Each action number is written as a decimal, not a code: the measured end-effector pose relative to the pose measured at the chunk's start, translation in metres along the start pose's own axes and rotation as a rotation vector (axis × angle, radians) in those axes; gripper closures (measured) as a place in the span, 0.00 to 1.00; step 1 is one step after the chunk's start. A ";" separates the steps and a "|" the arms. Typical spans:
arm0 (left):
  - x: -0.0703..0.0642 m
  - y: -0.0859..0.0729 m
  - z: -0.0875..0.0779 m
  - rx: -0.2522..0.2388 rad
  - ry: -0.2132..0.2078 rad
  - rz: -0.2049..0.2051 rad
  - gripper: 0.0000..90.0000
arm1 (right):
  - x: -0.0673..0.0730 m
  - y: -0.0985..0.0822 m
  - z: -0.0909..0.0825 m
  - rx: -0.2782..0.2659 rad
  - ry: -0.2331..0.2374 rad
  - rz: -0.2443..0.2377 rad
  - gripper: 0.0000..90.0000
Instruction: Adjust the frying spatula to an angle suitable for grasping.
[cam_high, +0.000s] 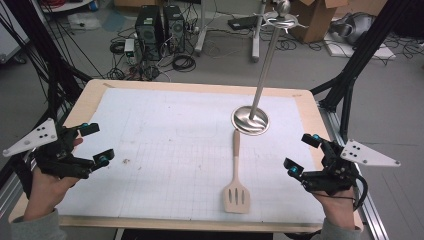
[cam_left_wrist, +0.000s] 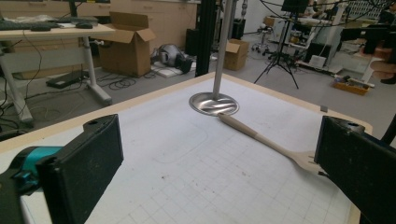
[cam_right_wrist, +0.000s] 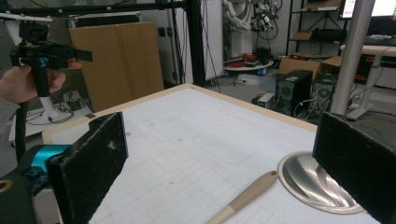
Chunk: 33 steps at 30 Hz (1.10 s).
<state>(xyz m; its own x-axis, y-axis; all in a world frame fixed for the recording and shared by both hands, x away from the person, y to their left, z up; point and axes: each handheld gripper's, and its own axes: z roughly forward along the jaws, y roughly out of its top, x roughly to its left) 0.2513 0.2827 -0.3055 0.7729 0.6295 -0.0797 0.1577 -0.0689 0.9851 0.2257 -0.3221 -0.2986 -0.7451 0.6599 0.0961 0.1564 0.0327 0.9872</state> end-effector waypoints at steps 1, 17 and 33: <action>0.000 0.000 0.000 0.000 0.000 0.000 0.02 | 0.000 0.000 0.000 0.004 0.002 0.004 0.02; 0.000 0.000 0.002 0.000 0.002 -0.006 0.02 | -0.007 -0.006 0.004 0.009 -0.042 0.023 0.02; -0.001 -0.001 0.003 0.010 0.007 -0.008 0.02 | -0.013 -0.014 0.011 0.051 -0.015 0.028 0.30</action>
<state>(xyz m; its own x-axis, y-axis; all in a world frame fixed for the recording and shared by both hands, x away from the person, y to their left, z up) 0.2522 0.2796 -0.3072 0.7673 0.6354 -0.0866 0.1700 -0.0714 0.9829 0.2401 -0.3232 -0.3151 -0.7301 0.6725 0.1213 0.2105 0.0524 0.9762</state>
